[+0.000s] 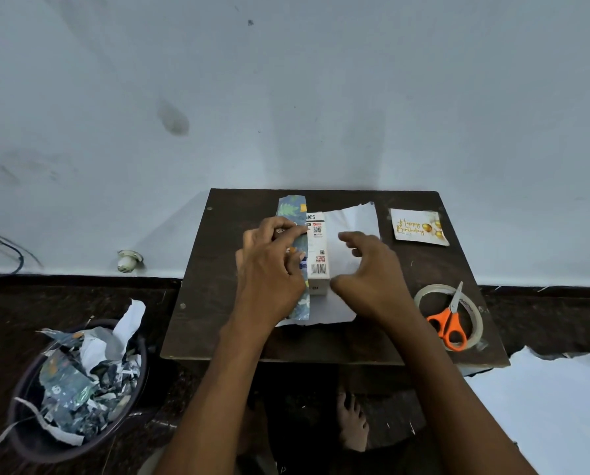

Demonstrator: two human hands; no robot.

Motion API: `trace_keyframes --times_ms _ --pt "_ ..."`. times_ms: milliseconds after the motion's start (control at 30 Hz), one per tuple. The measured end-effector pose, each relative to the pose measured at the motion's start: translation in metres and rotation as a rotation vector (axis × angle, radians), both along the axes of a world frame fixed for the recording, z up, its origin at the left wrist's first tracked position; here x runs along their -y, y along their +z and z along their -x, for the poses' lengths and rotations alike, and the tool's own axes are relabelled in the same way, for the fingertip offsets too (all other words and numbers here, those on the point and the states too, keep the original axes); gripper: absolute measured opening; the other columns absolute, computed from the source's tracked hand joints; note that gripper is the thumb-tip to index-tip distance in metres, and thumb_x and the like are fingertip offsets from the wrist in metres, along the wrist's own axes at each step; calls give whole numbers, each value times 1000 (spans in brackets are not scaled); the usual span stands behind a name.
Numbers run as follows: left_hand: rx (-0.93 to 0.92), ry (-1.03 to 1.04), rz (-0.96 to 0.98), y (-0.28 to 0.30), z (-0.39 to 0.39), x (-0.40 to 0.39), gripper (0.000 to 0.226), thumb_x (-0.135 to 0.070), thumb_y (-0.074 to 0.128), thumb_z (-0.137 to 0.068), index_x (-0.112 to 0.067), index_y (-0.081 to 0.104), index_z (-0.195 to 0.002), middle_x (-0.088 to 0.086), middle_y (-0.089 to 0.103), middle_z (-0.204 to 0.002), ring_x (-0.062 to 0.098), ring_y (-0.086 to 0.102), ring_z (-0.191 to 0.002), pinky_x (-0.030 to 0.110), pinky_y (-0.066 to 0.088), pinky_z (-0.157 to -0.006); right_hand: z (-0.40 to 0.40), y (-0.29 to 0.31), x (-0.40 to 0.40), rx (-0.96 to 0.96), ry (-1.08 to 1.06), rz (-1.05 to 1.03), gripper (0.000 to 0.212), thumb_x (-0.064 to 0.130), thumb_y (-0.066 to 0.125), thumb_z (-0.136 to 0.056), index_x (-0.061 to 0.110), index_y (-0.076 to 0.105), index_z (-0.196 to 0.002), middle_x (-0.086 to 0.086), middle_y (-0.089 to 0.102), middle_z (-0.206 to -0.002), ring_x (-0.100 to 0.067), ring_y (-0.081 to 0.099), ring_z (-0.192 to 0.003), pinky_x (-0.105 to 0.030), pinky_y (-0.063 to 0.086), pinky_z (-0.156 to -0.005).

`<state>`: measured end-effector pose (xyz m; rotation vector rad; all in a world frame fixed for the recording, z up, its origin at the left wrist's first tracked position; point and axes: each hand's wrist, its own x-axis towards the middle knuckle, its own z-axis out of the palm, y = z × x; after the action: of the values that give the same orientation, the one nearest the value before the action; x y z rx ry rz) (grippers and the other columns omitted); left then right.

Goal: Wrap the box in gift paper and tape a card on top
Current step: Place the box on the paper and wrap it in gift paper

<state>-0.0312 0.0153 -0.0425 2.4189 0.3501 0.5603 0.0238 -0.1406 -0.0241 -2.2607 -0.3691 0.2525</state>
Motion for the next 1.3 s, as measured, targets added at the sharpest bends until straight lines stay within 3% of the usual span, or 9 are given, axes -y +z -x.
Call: trace_keyframes --times_ms 67,267,433,533,767,900,1067,1200,1300 --pt "-26 13 -6 0 0 1 45 -11 65 -91 -31 63 -131 -14 46 -137 8 34 -121 34 30 -97 1 5 5 63 -134 -3 78 29 61 -62 16 57 -139 -8 57 -136 -25 52 -124 -49 50 -102" --pt "-41 20 17 0 -1 1 46 -11 64 -92 -32 63 -133 -14 45 -137 12 35 -124 36 31 -98 -6 2 11 -70 -280 171 54 17 69 -80 1 47 -127 -16 48 -126 -33 46 -117 -36 40 -86" --pt "-28 18 16 1 0 1 47 -10 63 -91 -33 64 -132 -15 46 -135 10 35 -121 36 32 -96 -15 2 10 -193 -371 -100 12 11 71 -82 12 67 -93 -6 72 -97 -18 64 -81 -33 52 -68" --pt "-20 21 9 1 0 1 46 -11 64 -91 -33 64 -132 -15 46 -135 8 34 -119 35 30 -94 -11 6 5 -188 -303 -294 24 8 77 -82 29 69 -74 8 75 -82 -12 71 -74 -30 58 -65" --pt "-30 14 16 -1 -1 2 46 -13 65 -92 -32 63 -134 -13 45 -137 -1 22 -115 34 31 -95 0 5 -14 -12 -159 -352 28 1 73 -84 14 79 -108 15 73 -88 8 70 -76 -11 54 -63" --pt "0 -16 74 -2 -2 1 45 -9 65 -92 -24 64 -135 -9 44 -136 7 28 -117 41 47 -99 -1 6 -15 26 -113 -363 29 7 78 -83 13 78 -111 11 72 -93 1 70 -82 -13 55 -70" --pt "13 -46 171 -2 -3 -2 35 -7 60 -97 -15 65 -131 -5 47 -138 12 32 -120 26 46 -97 7 3 -24 62 -4 -380 16 13 73 -91 15 80 -105 -1 68 -93 -11 67 -87 -20 50 -75" --pt "32 -35 241 2 -2 -3 36 -2 59 -96 -13 65 -130 -6 50 -133 14 37 -121 -1 33 -90 8 1 -25 176 77 -242 27 2 66 -93 10 75 -118 -7 61 -95 -11 59 -84 -9 42 -72" --pt "48 -20 292 3 -1 -2 38 -5 55 -98 -16 63 -133 -8 50 -133 13 39 -122 3 34 -94 9 0 -26 242 126 -183 34 -2 68 -90 10 73 -122 -5 59 -96 -6 56 -82 -3 41 -72"
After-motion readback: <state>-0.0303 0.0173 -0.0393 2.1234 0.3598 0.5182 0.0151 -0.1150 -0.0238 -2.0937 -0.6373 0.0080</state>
